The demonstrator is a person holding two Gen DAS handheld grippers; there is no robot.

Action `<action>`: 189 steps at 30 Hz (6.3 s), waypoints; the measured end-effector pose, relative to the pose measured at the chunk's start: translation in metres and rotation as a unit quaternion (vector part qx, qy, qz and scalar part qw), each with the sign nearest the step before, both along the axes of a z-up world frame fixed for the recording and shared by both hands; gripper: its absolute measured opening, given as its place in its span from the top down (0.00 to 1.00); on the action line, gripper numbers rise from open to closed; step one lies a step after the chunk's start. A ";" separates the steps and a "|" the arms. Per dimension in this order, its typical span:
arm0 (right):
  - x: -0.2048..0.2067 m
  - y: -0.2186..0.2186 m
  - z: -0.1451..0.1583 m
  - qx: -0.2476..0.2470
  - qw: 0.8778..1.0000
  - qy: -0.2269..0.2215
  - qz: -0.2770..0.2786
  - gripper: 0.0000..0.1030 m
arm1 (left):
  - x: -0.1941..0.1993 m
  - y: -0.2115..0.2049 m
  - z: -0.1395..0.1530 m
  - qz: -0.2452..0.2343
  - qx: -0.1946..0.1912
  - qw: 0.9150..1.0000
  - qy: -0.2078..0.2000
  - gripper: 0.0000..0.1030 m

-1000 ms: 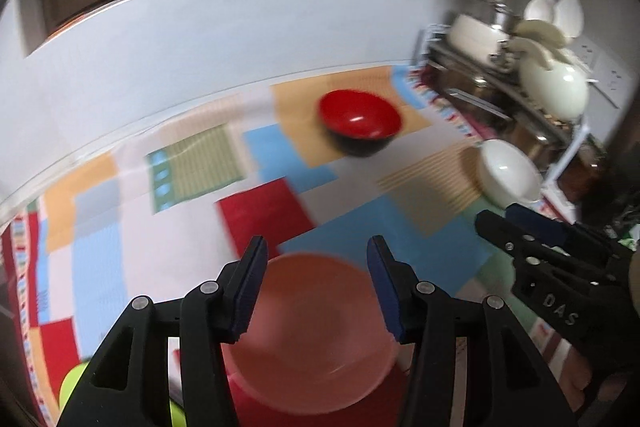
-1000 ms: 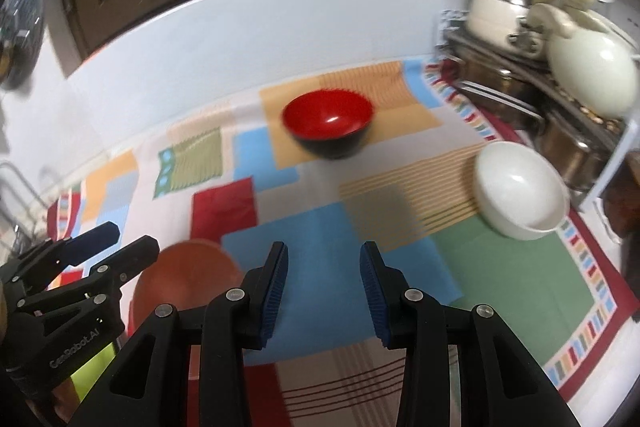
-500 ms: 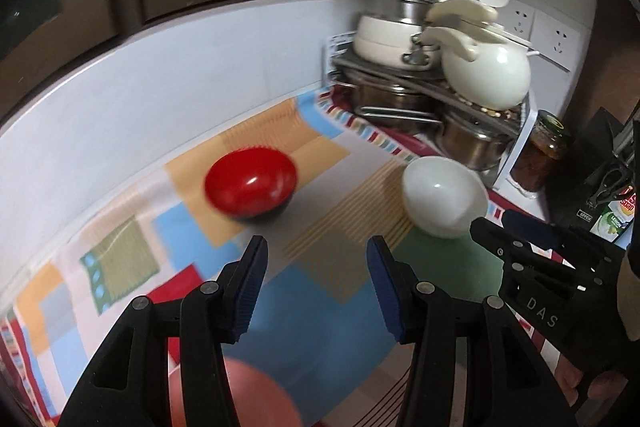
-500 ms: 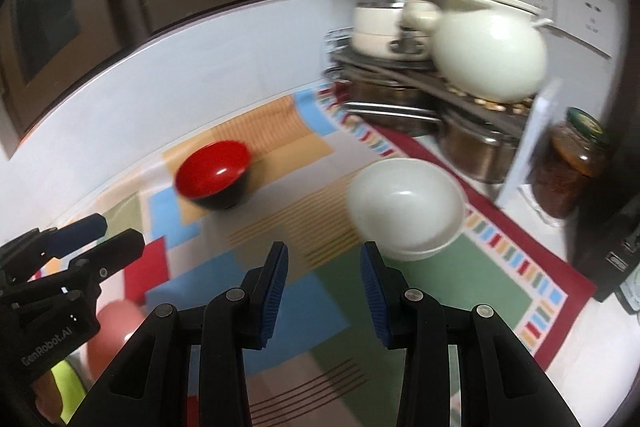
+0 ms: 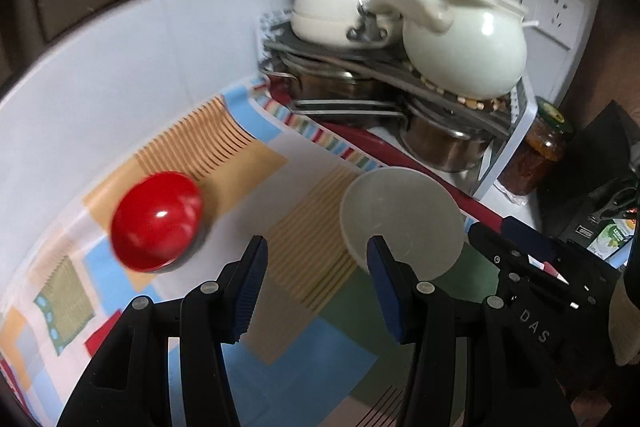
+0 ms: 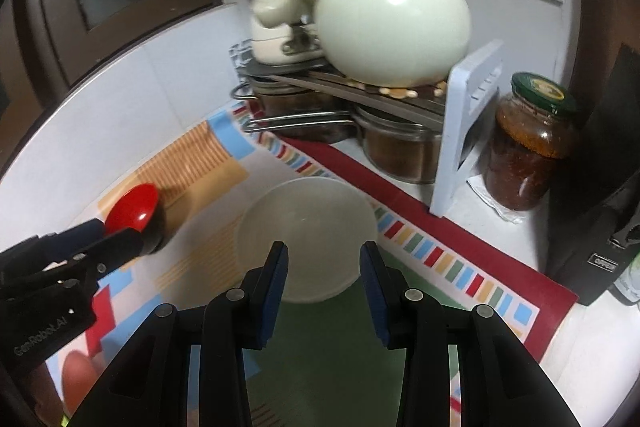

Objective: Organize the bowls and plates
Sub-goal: 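Move both grippers to the white bowl rim, then close both grippers on the white bowl rim, then lift the white bowl with both grippers and carry it over the pink bowl, then lower the white bowl onto the cloth and open both grippers, then move both grippers to the rim of the red bowl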

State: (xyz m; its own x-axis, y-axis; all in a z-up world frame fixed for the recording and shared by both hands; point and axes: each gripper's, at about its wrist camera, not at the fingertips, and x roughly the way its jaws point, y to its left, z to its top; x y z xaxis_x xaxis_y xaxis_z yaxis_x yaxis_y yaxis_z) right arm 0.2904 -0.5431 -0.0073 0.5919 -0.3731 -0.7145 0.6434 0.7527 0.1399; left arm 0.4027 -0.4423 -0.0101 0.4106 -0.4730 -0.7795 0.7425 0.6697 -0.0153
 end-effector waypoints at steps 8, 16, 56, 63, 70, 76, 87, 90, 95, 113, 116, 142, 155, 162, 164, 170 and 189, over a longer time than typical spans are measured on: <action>0.010 -0.036 -0.036 0.048 0.998 0.012 -0.025 0.63 | 0.029 -0.048 -0.044 -0.010 0.048 0.997 0.052 0.52; 0.021 -0.049 -0.053 0.060 0.997 0.024 -0.035 0.63 | 0.043 -0.079 -0.078 -0.028 0.077 0.994 0.078 0.63; 0.034 0.048 -0.003 0.024 0.997 0.025 0.072 0.86 | 0.017 0.051 -0.022 0.082 0.012 0.996 0.046 0.90; 0.039 0.100 0.004 0.013 0.991 0.028 0.128 0.86 | 0.004 0.113 -0.005 0.135 -0.004 0.990 0.032 0.90; 0.044 0.153 0.014 -0.002 0.982 0.030 0.186 0.86 | -0.009 0.172 0.006 0.184 -0.021 0.983 0.019 0.90; 0.046 0.190 0.019 -0.011 0.973 0.032 0.228 0.86 | -0.018 0.220 0.010 0.222 -0.031 0.975 0.012 0.90; 0.046 0.245 0.018 -0.020 0.955 0.042 0.293 0.86 | -0.034 0.279 0.006 0.270 -0.039 0.962 0.007 0.90; 0.046 0.254 0.016 -0.021 0.951 0.046 0.306 0.86 | -0.039 0.289 0.003 0.278 -0.037 0.960 0.008 0.89; 0.046 0.268 0.009 -0.019 0.945 0.055 0.322 0.86 | -0.040 0.299 -0.008 0.292 -0.026 0.956 0.024 0.89; 0.052 0.270 -0.027 0.011 0.938 0.098 0.331 0.86 | -0.040 0.296 -0.045 0.296 0.017 0.953 0.057 0.89; 0.053 0.269 -0.030 0.014 0.938 0.103 0.331 0.86 | -0.040 0.295 -0.048 0.294 0.022 0.954 0.059 0.89; 0.055 0.274 -0.040 0.004 0.933 0.110 0.342 0.60 | -0.037 0.302 -0.044 0.308 0.027 0.950 0.036 0.48; 0.048 0.258 -0.014 0.013 0.945 0.065 0.320 0.54 | -0.041 0.298 -0.011 0.293 0.001 0.956 0.005 0.41; 0.051 0.245 0.008 -0.004 0.955 0.030 0.296 0.44 | -0.029 0.286 0.014 0.272 -0.012 0.962 -0.028 0.26; 0.055 0.239 0.013 -0.007 0.957 0.022 0.289 0.42 | -0.024 0.282 0.020 0.268 -0.017 0.963 -0.035 0.20; 0.072 0.215 0.019 0.000 0.965 0.007 0.264 0.36 | 0.001 0.264 0.031 0.244 -0.020 0.968 -0.056 0.14; 0.157 0.131 0.007 -0.002 0.986 0.001 0.167 0.36 | 0.119 0.177 0.019 0.140 0.007 0.988 -0.064 0.14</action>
State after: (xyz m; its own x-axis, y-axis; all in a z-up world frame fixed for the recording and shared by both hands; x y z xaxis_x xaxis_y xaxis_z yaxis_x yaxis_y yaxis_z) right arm 0.4477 -0.4123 -0.0002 0.6807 -0.1609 -0.7146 0.3599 0.9232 0.1349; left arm 0.5222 -0.2657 0.0092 0.6200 -0.3162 -0.7181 0.5233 0.8485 0.0782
